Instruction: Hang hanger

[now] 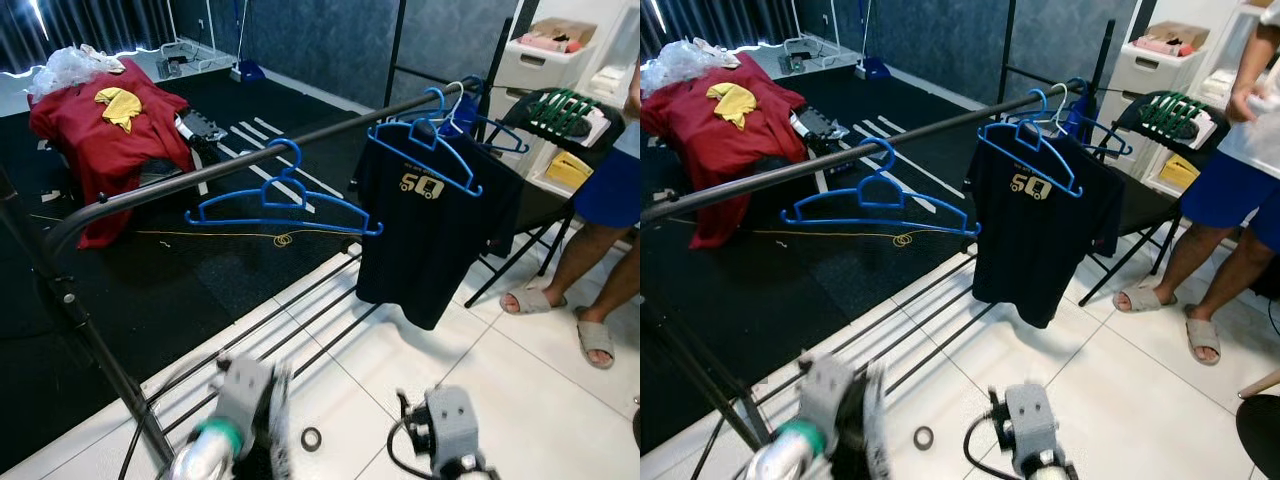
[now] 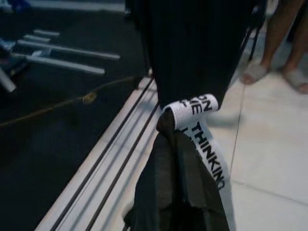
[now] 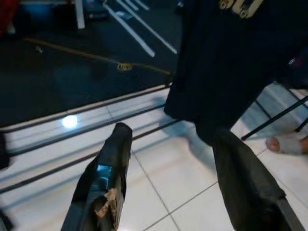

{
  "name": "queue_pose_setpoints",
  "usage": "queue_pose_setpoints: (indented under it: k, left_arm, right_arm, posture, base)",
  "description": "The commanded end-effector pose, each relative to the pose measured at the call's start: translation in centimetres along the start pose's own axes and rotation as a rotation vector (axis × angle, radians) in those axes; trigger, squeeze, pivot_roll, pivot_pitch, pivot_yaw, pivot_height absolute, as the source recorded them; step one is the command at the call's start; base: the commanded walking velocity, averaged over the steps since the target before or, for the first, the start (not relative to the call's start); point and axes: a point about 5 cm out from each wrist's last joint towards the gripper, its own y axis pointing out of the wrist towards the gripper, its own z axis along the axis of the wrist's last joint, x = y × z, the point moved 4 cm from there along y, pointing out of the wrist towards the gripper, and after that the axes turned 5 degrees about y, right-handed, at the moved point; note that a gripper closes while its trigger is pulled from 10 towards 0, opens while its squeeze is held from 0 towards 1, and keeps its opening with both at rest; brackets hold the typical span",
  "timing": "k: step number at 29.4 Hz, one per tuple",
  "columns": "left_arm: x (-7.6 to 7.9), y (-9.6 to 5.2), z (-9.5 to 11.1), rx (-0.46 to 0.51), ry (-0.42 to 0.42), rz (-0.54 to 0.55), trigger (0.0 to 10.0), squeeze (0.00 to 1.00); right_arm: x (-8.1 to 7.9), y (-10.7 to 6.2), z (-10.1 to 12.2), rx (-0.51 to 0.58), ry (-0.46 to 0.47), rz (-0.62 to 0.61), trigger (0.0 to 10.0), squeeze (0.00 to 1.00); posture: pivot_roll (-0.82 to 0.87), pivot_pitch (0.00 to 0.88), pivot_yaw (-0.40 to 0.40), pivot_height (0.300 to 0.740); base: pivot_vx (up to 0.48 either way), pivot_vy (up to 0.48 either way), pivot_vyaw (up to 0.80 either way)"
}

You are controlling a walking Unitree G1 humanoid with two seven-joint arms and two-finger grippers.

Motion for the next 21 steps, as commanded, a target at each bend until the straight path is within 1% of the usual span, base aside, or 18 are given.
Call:
queue_pose_setpoints:
  k: [1, 3, 4, 5, 6, 7, 8, 10, 12, 13, 15, 16, 17, 18, 19, 20, 21]
  left_arm:
    - [0.2, 0.7, 2.0, 0.031, 0.000, 0.006, 10.0, 0.00]
    - [0.4, 1.7, 5.2, 0.094, 0.020, 0.000, 10.0, 0.00]
    - [0.4, 1.7, 5.2, 0.094, 0.020, 0.000, 10.0, 0.00]
    - [0.2, 1.9, 6.4, 0.121, 0.002, 0.001, 10.0, 0.00]
    - [-0.1, 2.0, 7.1, 0.136, -0.017, 0.001, 10.0, 0.00]
    - [-0.1, 2.0, 7.1, 0.136, -0.017, 0.001, 10.0, 0.00]
    - [-0.3, 1.9, 7.5, 0.142, -0.028, -0.004, 10.0, 0.00]
    - [-0.3, 1.9, 7.5, 0.142, -0.028, -0.004, 10.0, 0.00]
    - [-0.4, 1.6, 7.2, 0.130, -0.036, -0.013, 10.0, 0.00]
    - [-0.4, 1.0, 5.6, 0.083, -0.033, -0.016, 10.0, 0.00]
    - [-0.4, 1.0, 5.6, 0.083, -0.033, -0.016, 10.0, 0.00]
    - [-0.4, 0.3, 4.2, 0.036, -0.031, -0.014, 10.0, 0.00]
    - [-0.4, 0.3, 4.2, 0.036, -0.031, -0.014, 10.0, 0.00]
    - [-0.5, -0.4, 2.5, -0.014, -0.027, -0.001, 10.0, 0.00]
    - [-0.6, -0.9, 1.5, -0.057, -0.021, 0.008, 10.0, 0.00]
    - [-0.6, -0.9, 1.5, -0.057, -0.021, 0.008, 10.0, 0.00]
    - [-0.6, -1.3, 1.0, -0.081, -0.015, 0.015, 10.0, 0.00]
  right_arm:
    - [0.7, 0.1, 2.0, 0.067, -0.013, -0.024, 10.0, 0.00]
    - [1.2, 0.5, 5.5, 0.182, -0.040, -0.030, 10.0, 0.00]
    - [1.2, 0.5, 5.5, 0.182, -0.040, -0.030, 10.0, 0.00]
    - [1.3, 0.7, 7.2, 0.234, -0.059, -0.026, 10.0, 0.00]
    - [1.4, 0.8, 8.6, 0.272, -0.067, -0.024, 10.0, 0.00]
    - [1.4, 0.8, 8.6, 0.272, -0.067, -0.024, 10.0, 0.00]
    - [1.4, 0.9, 9.6, 0.295, -0.069, -0.021, 10.0, 0.00]
    - [1.4, 0.9, 9.6, 0.295, -0.069, -0.021, 10.0, 0.00]
    - [1.3, 0.9, 9.9, 0.299, -0.061, -0.021, 10.0, 0.00]
    - [1.0, 0.8, 9.0, 0.265, -0.035, -0.021, 10.0, 0.00]
    - [1.0, 0.8, 9.0, 0.265, -0.035, -0.021, 10.0, 0.00]
    - [0.6, 0.5, 7.9, 0.225, -0.007, -0.022, 10.0, 0.00]
    - [0.6, 0.5, 7.9, 0.225, -0.007, -0.022, 10.0, 0.00]
    - [0.1, 0.2, 6.7, 0.181, 0.032, -0.025, 10.0, 0.00]
    - [-0.2, -0.1, 6.0, 0.149, 0.054, -0.026, 10.0, 0.00]
    - [-0.2, -0.1, 6.0, 0.149, 0.054, -0.026, 10.0, 0.00]
    - [-0.4, -0.2, 5.7, 0.131, 0.071, -0.021, 10.0, 0.00]
  posture:
    - [-0.27, 0.087, 0.065, 0.740]
    - [-0.28, 0.090, 0.078, 0.740]
    - [-0.28, 0.090, 0.078, 0.740]
    - [-0.29, 0.092, 0.082, 0.740]
    - [-0.29, 0.093, 0.086, 0.740]
    - [-0.29, 0.093, 0.086, 0.740]
    - [-0.29, 0.094, 0.091, 0.740]
    - [-0.29, 0.094, 0.091, 0.740]
    - [-0.29, 0.093, 0.092, 0.740]
    - [-0.29, 0.093, 0.094, 0.740]
    - [-0.29, 0.093, 0.094, 0.740]
    - [-0.29, 0.094, 0.094, 0.740]
    - [-0.29, 0.094, 0.094, 0.740]
    - [-0.29, 0.095, 0.092, 0.740]
    - [-0.28, 0.099, 0.086, 0.740]
    - [-0.28, 0.099, 0.086, 0.740]
    - [-0.28, 0.099, 0.086, 0.740]
  base:
    - [0.000, 0.000, 0.00]
    - [0.000, 0.000, 0.00]
    - [0.000, 0.000, 0.00]
    - [0.000, 0.000, 0.00]
    - [0.000, 0.000, 0.00]
    - [0.000, 0.000, 0.00]
    - [0.000, 0.000, 0.00]
    - [0.000, 0.000, 0.00]
    - [0.000, 0.000, 0.00]
    - [0.000, 0.000, 0.00]
    - [0.000, 0.000, 0.00]
    - [0.000, 0.000, 0.00]
    - [0.000, 0.000, 0.00]
    - [0.000, 0.000, 0.00]
    - [0.000, 0.000, 0.00]
    - [0.000, 0.000, 0.00]
    - [0.000, 0.000, 0.00]
